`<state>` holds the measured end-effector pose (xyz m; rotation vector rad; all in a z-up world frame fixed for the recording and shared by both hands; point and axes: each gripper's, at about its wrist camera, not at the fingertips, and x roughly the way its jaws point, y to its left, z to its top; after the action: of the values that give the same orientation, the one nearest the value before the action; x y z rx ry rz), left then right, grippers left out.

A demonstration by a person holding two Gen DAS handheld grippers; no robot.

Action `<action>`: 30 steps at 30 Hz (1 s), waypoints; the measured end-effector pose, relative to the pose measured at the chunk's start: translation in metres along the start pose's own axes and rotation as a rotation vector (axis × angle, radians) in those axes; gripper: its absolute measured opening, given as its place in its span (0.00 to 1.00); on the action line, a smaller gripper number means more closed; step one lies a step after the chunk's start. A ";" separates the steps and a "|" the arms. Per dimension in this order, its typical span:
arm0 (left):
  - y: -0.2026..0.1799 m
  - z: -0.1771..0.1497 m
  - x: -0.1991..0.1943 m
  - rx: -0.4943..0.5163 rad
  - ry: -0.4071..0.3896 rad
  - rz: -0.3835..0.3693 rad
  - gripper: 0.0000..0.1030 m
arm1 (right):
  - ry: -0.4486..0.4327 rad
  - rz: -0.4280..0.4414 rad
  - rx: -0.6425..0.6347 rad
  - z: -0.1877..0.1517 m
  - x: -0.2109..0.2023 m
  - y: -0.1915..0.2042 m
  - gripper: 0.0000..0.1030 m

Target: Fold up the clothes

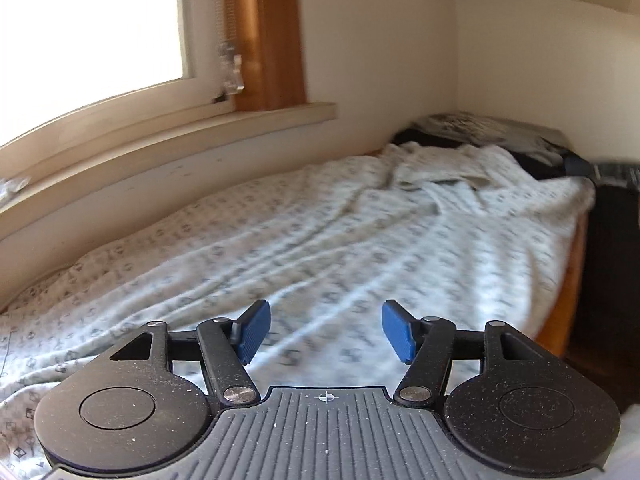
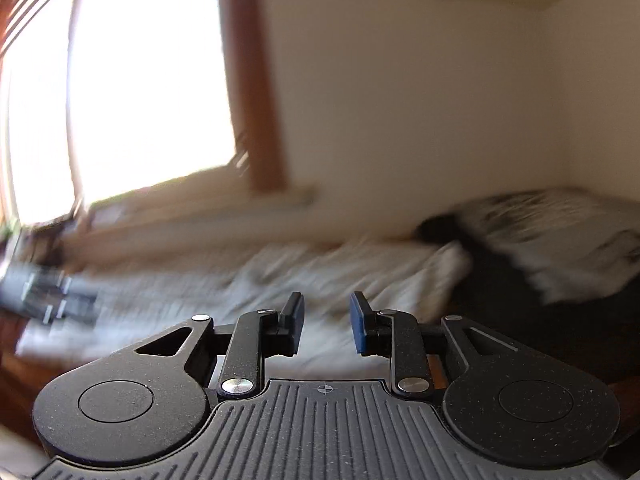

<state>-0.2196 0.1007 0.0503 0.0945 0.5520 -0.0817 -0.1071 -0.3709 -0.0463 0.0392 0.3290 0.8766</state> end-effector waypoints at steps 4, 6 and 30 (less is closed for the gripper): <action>0.022 -0.001 0.002 -0.049 0.003 0.011 0.65 | 0.073 0.023 -0.023 -0.016 0.020 0.009 0.29; 0.031 -0.004 0.004 -0.059 0.018 0.031 0.65 | 0.103 -0.014 -0.050 -0.021 0.026 0.007 0.29; 0.069 -0.023 -0.005 -0.140 0.058 0.025 0.70 | 0.023 -0.077 -0.077 -0.038 0.034 0.009 0.45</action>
<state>-0.2286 0.1724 0.0377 -0.0330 0.6131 -0.0162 -0.1051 -0.3429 -0.0895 -0.0545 0.3155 0.8130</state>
